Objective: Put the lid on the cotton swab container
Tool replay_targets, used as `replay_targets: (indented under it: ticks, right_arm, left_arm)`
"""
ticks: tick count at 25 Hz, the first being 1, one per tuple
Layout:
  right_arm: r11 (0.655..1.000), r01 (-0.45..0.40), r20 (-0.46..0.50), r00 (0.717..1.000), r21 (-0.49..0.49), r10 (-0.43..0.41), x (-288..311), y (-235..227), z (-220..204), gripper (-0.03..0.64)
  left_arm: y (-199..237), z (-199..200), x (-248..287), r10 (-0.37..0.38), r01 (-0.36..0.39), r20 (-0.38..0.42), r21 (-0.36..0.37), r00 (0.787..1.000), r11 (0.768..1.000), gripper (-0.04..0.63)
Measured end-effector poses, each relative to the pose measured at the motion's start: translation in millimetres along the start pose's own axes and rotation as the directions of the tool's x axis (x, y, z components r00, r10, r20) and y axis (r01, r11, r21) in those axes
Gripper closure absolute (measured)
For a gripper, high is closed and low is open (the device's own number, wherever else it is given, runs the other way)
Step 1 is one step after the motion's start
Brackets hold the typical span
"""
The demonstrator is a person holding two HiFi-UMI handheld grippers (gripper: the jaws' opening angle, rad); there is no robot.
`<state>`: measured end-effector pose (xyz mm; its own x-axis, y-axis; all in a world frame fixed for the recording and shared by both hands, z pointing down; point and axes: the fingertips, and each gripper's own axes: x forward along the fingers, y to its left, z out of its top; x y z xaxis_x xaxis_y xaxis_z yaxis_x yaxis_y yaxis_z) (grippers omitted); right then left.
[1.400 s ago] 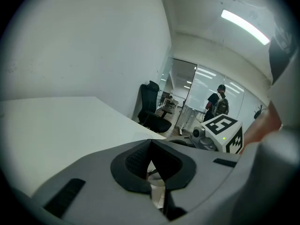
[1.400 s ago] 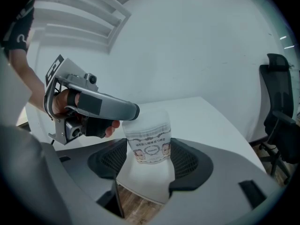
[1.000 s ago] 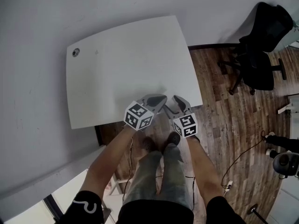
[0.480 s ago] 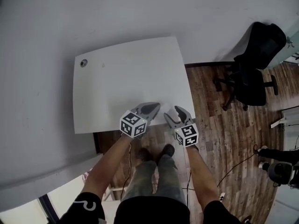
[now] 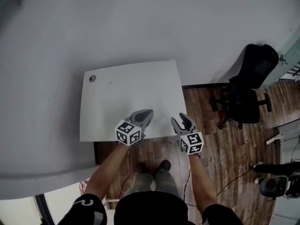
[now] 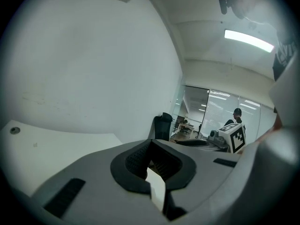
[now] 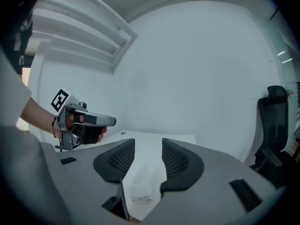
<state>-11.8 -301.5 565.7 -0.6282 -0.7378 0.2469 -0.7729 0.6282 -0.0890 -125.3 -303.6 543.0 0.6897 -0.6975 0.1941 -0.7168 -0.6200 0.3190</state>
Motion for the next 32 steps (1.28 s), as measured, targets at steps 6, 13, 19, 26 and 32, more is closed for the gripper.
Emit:
replay_targets:
  ticks: [6,13,19,26,32]
  right_arm:
    - [0.998,0.052,0.054,0.997,-0.04,-0.05,-17,-8,49,0.486]
    - [0.993,0.107,0.097,0.99,-0.04,-0.103,-42,-18,83,0.548]
    - [0.99,0.135,0.119,0.984,-0.033,-0.131,-54,-29,104,0.586]
    - [0.991,0.127,0.147,0.982,-0.035,-0.121,-58,-32,131,0.604]
    - [0.992,0.12,0.154,0.982,-0.047,-0.111,-56,-32,146,0.605]
  left_arm:
    - [-6,52,-23,0.059,-0.062,0.091,0.032,0.994,0.998,0.577]
    - [-17,86,-39,0.098,-0.109,0.137,0.08,0.986,0.991,0.577]
    - [-26,98,-51,0.129,-0.148,0.164,0.109,0.978,0.983,0.577]
    - [-32,107,-62,0.168,-0.197,0.177,0.159,0.97,0.968,0.577]
    - [-29,113,-71,0.203,-0.237,0.188,0.176,0.961,0.956,0.577]
